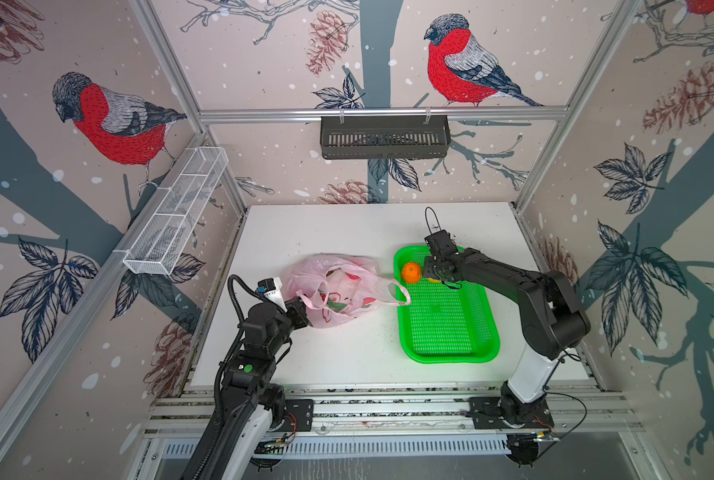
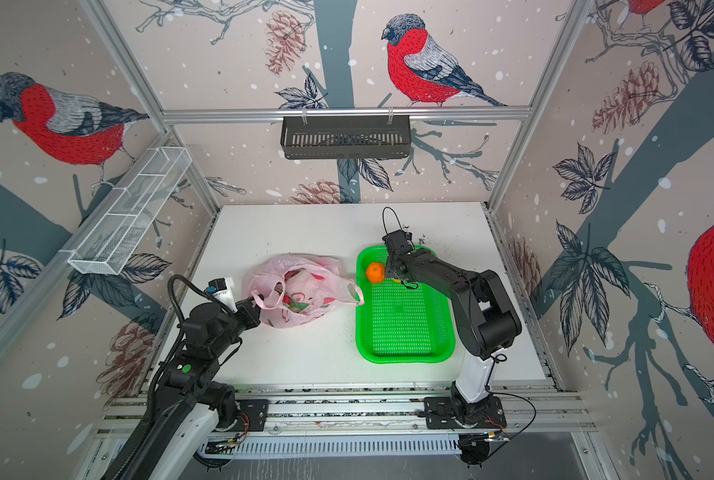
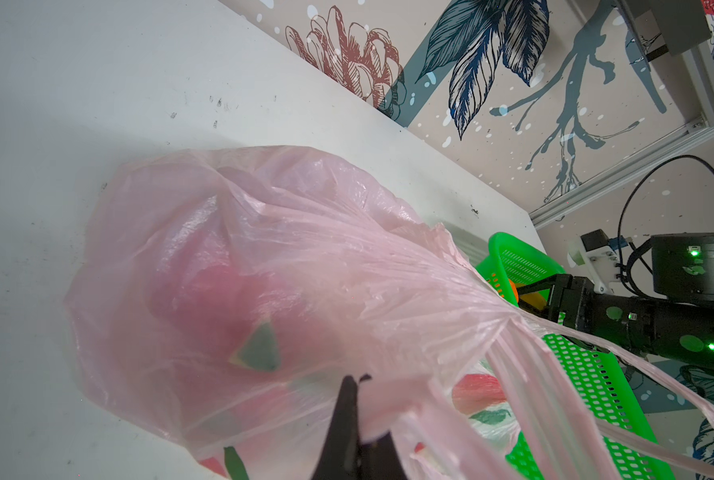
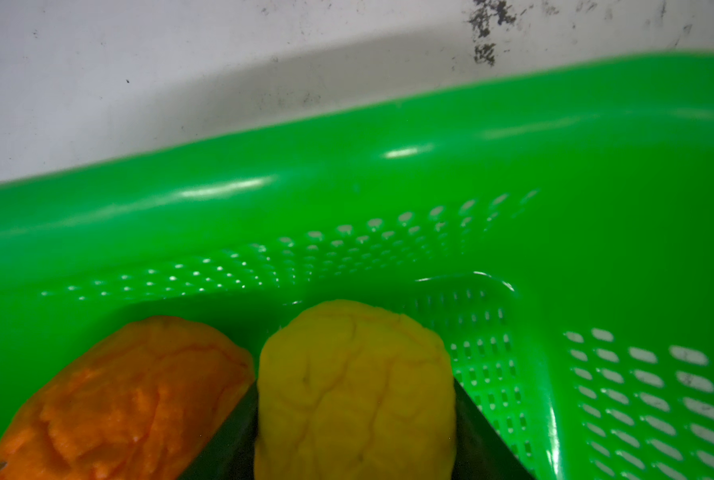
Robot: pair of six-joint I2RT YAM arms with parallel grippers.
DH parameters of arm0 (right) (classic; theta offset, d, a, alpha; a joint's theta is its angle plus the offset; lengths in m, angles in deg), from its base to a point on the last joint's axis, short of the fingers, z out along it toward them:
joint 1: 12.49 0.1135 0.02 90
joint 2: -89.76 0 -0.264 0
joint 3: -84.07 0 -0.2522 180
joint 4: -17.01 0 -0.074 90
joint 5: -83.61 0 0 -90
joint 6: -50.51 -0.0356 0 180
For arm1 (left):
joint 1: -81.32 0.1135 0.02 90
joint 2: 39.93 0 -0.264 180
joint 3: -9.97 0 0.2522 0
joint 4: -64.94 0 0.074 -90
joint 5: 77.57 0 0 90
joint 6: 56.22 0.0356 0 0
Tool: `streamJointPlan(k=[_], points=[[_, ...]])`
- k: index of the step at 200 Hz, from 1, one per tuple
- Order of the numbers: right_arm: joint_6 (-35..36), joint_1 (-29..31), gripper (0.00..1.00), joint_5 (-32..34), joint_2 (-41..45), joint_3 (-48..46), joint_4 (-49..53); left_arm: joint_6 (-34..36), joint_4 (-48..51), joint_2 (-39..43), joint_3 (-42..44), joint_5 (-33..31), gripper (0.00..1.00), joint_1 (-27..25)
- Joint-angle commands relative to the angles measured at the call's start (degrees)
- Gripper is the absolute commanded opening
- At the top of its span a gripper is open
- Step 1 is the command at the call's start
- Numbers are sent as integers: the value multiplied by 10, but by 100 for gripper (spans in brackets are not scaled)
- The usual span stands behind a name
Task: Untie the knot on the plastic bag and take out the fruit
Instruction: 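Lower the yellow fruit beside the orange and open the right gripper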
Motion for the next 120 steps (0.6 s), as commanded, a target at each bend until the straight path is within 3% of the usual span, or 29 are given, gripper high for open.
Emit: streamJointPlan(k=[1,45,120], points=[[7,-1,49,-1,-4,3,-8,1,-10,1,0,-8,0,0],[7,-1,52,-4,-10,3,-12,1,-10,1,0,-9,0,0],[5,-1,67,-3,-20,5,-10,1,-8,2,0,-11,0,0]])
